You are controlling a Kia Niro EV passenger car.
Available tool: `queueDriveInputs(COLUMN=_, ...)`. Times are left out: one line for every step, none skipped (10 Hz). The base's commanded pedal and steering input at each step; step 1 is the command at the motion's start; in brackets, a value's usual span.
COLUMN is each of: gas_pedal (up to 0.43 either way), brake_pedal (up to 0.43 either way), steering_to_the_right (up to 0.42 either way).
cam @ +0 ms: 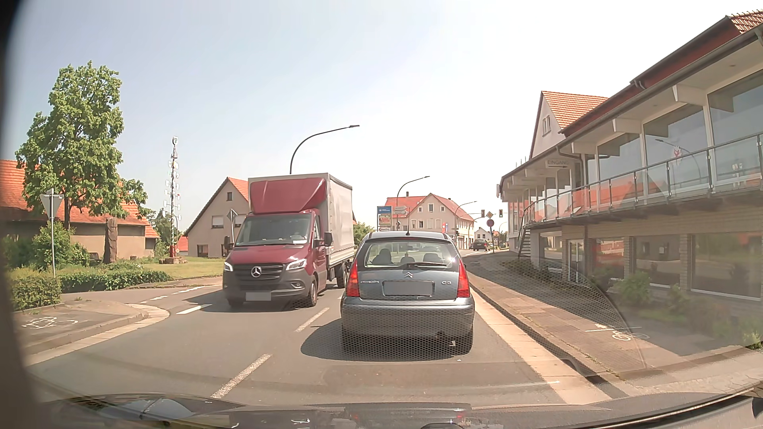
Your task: Follow the waypoints while adhering to traffic rules and regulations
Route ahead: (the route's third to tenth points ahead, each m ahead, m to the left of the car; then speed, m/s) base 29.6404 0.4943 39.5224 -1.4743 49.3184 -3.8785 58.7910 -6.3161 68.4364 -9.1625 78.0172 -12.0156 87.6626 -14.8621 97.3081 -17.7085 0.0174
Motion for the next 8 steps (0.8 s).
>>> queueDriveInputs(gas_pedal=0.0, brake_pedal=0.0, steering_to_the_right=0.007)
queueDriveInputs(gas_pedal=0.02, brake_pedal=0.0, steering_to_the_right=0.007)
queueDriveInputs(gas_pedal=0.157, brake_pedal=0.0, steering_to_the_right=0.009)
queueDriveInputs(gas_pedal=0.197, brake_pedal=0.0, steering_to_the_right=0.01)
queueDriveInputs(gas_pedal=0.228, brake_pedal=0.0, steering_to_the_right=0.01)
queueDriveInputs(gas_pedal=0.26, brake_pedal=0.0, steering_to_the_right=0.01)
queueDriveInputs(gas_pedal=0.268, brake_pedal=0.0, steering_to_the_right=0.01)
queueDriveInputs(gas_pedal=0.299, brake_pedal=0.0, steering_to_the_right=0.01)
